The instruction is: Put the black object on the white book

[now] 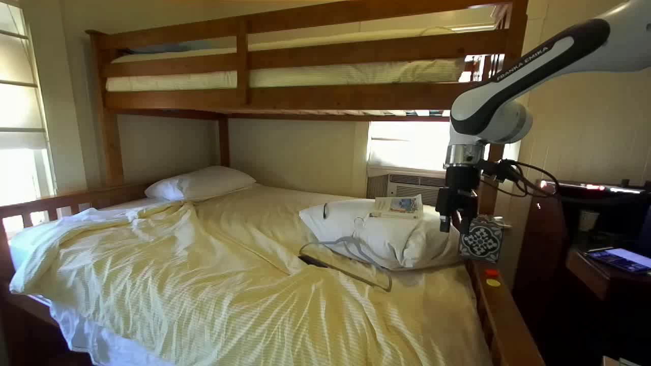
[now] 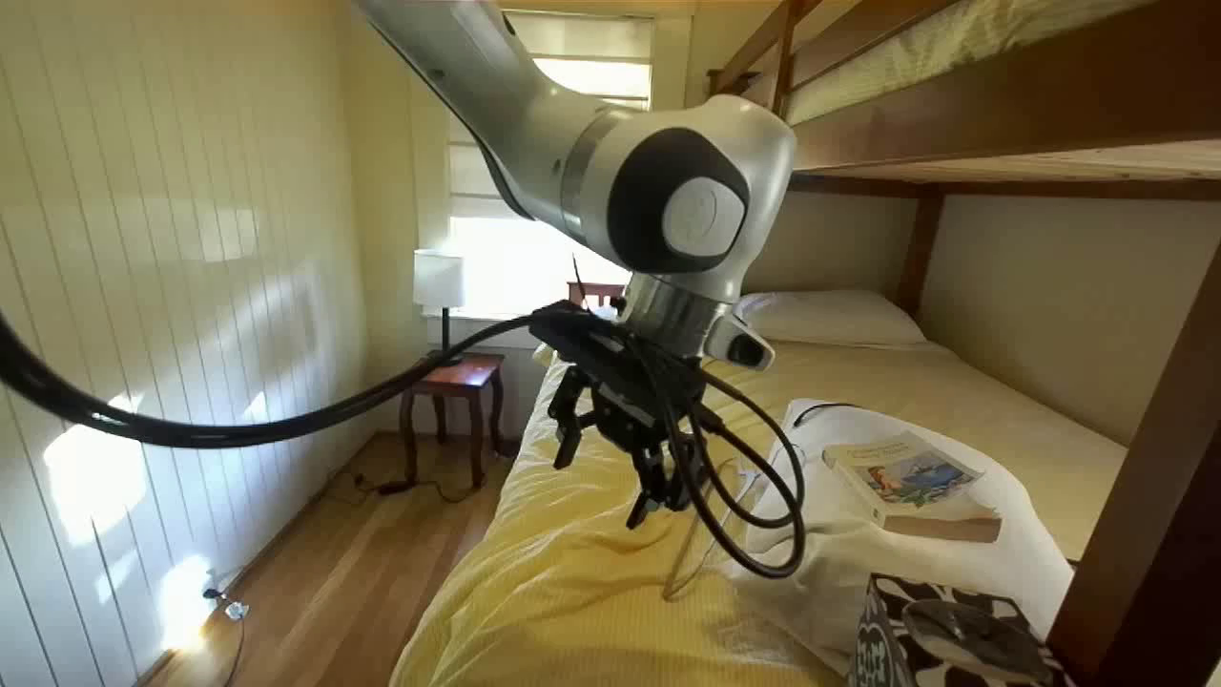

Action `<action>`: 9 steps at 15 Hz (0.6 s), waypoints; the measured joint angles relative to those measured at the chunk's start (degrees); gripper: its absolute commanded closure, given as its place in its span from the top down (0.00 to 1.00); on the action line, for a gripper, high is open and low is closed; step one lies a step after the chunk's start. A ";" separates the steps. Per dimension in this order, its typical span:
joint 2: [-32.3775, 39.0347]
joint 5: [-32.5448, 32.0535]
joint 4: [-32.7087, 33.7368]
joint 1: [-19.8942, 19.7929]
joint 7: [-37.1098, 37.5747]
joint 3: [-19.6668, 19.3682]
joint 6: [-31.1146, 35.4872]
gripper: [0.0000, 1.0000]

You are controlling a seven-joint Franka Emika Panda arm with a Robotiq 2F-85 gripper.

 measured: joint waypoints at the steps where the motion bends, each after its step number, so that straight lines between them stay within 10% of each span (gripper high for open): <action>1: 0.00 0.00 0.00 0.00 0.00 0.00 0.00 1.00; 9: 0.10 -0.06 0.17 -0.59 -0.24 0.83 0.64 1.00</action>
